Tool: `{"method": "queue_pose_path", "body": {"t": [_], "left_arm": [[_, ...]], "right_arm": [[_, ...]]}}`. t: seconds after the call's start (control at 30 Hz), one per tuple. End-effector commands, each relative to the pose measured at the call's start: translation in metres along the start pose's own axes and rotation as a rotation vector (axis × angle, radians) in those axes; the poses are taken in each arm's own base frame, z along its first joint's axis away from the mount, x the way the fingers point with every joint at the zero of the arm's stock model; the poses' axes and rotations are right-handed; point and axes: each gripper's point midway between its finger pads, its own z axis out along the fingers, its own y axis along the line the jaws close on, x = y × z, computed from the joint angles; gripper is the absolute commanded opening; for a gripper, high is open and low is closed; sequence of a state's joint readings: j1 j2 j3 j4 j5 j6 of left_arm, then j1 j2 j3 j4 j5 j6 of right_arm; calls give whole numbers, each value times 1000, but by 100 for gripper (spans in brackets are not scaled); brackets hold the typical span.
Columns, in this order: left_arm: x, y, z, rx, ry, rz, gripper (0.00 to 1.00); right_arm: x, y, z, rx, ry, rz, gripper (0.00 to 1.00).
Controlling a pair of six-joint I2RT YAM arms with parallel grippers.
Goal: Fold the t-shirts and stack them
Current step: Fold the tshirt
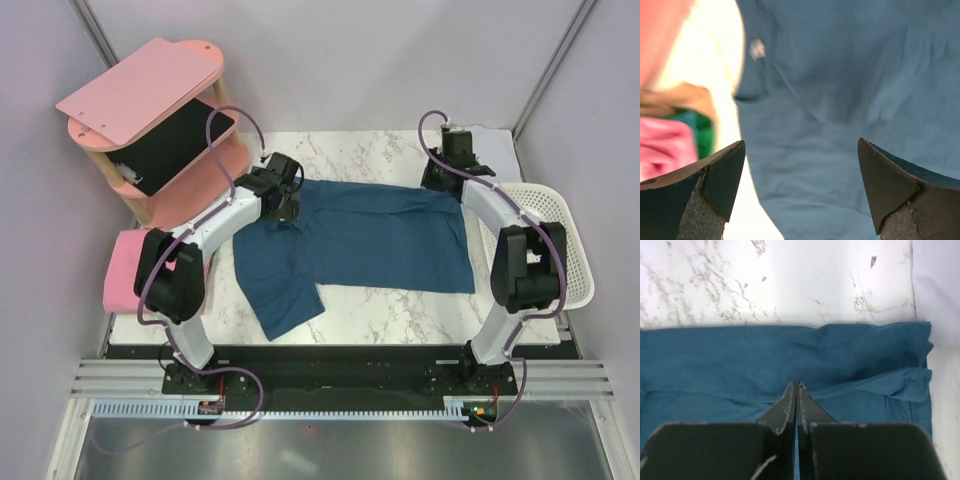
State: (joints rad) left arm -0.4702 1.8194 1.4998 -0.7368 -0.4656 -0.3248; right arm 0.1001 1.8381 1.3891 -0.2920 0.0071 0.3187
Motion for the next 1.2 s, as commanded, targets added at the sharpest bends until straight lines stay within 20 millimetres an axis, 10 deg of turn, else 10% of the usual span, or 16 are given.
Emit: {"method": "queue_pose_path", "body": {"t": [0.0,0.17,0.4,1.17], "left_arm": [[33,-30,-5,216,-17,-211,100],[60,-40,-17,379,-100,-499,100],[39,-47,-41,643,-284,-821,96],[-13,-59,4,563,-273,-877,72]], "right_arm": [[-5,4,-23,-23,-49,0,5],[-1,2,-39,-28,-67,1,7],[5,8,-51,-69,-77,-12,19],[11,6,-40,-76,-47,-41,20]]}}
